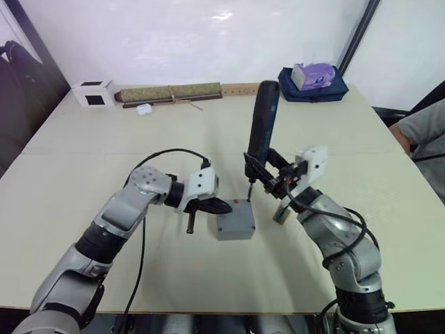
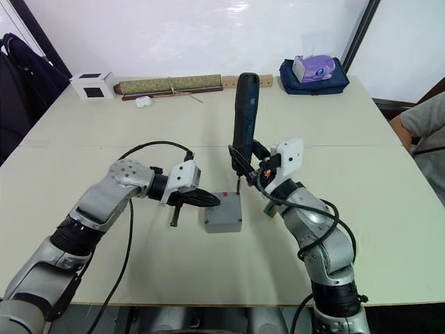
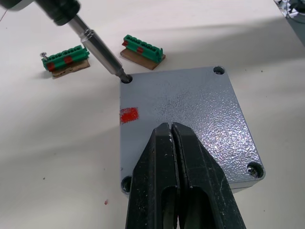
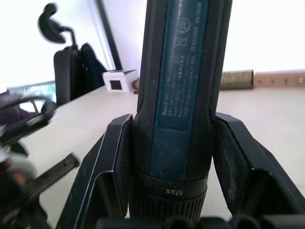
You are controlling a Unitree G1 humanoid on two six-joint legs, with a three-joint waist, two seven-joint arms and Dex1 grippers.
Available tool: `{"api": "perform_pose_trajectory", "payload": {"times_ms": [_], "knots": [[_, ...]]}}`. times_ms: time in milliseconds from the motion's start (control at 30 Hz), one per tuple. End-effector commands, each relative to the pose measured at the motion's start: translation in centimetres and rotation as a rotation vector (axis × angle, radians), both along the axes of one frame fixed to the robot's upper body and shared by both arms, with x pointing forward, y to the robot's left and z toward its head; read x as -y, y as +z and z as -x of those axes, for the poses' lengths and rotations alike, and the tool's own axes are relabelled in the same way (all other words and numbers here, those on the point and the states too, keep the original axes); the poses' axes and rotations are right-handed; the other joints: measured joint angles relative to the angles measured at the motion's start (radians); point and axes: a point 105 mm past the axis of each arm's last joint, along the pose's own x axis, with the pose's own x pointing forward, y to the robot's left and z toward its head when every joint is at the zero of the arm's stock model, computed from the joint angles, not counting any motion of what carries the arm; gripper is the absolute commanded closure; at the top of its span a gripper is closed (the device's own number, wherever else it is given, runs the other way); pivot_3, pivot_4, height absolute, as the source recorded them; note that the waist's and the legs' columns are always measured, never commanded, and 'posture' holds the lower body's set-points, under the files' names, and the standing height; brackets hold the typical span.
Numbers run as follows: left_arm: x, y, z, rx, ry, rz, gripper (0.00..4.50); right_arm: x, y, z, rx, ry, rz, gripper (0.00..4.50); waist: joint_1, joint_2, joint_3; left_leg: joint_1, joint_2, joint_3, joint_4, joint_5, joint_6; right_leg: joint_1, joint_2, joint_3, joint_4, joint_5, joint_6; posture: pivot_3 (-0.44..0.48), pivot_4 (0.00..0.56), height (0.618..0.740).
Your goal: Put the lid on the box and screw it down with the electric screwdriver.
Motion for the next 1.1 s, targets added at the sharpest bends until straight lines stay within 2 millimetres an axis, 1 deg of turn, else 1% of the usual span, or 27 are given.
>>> {"api": "perform_pose_trajectory", "payload": {"times_ms": [33, 133, 200, 233, 333, 567, 733, 1100], "knots": [[-0.4, -1.7, 0.2, -0.051, 0.019, -0.051, 4.50, -0.3, -2.4, 0.8, -0.060, 0.027, 0.077, 2.61, 0.000, -0.001, -0.001, 0.001, 0.000, 0.000, 0.000, 0.000, 0.000, 0.001, 0.000, 0.000, 0.000, 0.000, 0.000, 0.000, 0.150, 0.740], [-0.4, -1.8, 0.2, -0.054, 0.017, -0.052, 4.50, 0.0, -3.2, 0.7, -0.084, 0.015, 0.094, 2.61, -0.001, -0.003, -0.003, 0.011, 0.001, 0.000, -0.003, -0.001, 0.001, 0.011, 0.001, 0.000, -0.004, 0.000, -0.001, 0.000, 0.150, 0.740], [-0.3, -1.9, 0.2, -0.055, 0.015, -0.054, 4.50, 0.4, -4.8, 0.2, -0.123, -0.018, 0.170, 2.61, -0.002, -0.003, -0.005, 0.013, 0.001, 0.000, -0.004, -0.001, 0.002, 0.014, 0.001, 0.000, -0.006, -0.001, -0.001, 0.000, 0.150, 0.740], [-0.3, -1.9, 0.2, -0.057, 0.014, -0.054, 4.50, 0.1, -5.2, 0.4, -0.150, 0.000, 0.156, 2.61, -0.001, -0.004, -0.007, 0.013, 0.001, 0.000, -0.004, -0.001, 0.002, 0.014, 0.001, 0.000, -0.006, -0.001, -0.001, 0.000, 0.150, 0.740], [-0.3, -2.0, 0.2, -0.059, 0.014, -0.054, 4.50, -0.3, -5.5, 0.5, -0.180, 0.019, 0.124, 2.61, 0.000, -0.005, -0.013, 0.013, 0.002, 0.000, -0.004, -0.002, 0.002, 0.015, 0.001, -0.001, -0.007, -0.001, -0.001, 0.000, 0.150, 0.740], [-0.3, -2.1, 0.3, -0.061, 0.014, -0.056, 4.50, -0.5, -5.7, 0.8, -0.176, 0.037, 0.136, 2.61, 0.000, -0.007, -0.017, 0.013, 0.002, 0.000, -0.004, -0.002, 0.003, 0.015, 0.001, -0.001, -0.008, -0.001, -0.001, 0.000, 0.150, 0.740], [-0.3, -2.2, 0.4, -0.063, 0.017, -0.057, 4.50, -0.1, -6.4, 1.1, -0.196, 0.033, 0.152, 2.61, 0.000, -0.008, -0.022, 0.013, 0.002, -0.001, -0.005, -0.002, 0.003, 0.016, 0.001, -0.001, -0.009, -0.001, -0.002, 0.000, 0.150, 0.740], [-0.2, -2.1, 0.4, -0.067, 0.014, -0.058, 4.50, -0.3, -6.7, 1.0, -0.195, 0.039, 0.168, 2.61, 0.000, -0.009, -0.026, 0.015, 0.003, -0.001, -0.006, -0.003, 0.004, 0.017, 0.001, -0.001, -0.011, -0.002, -0.004, 0.000, 0.150, 0.740]]}}
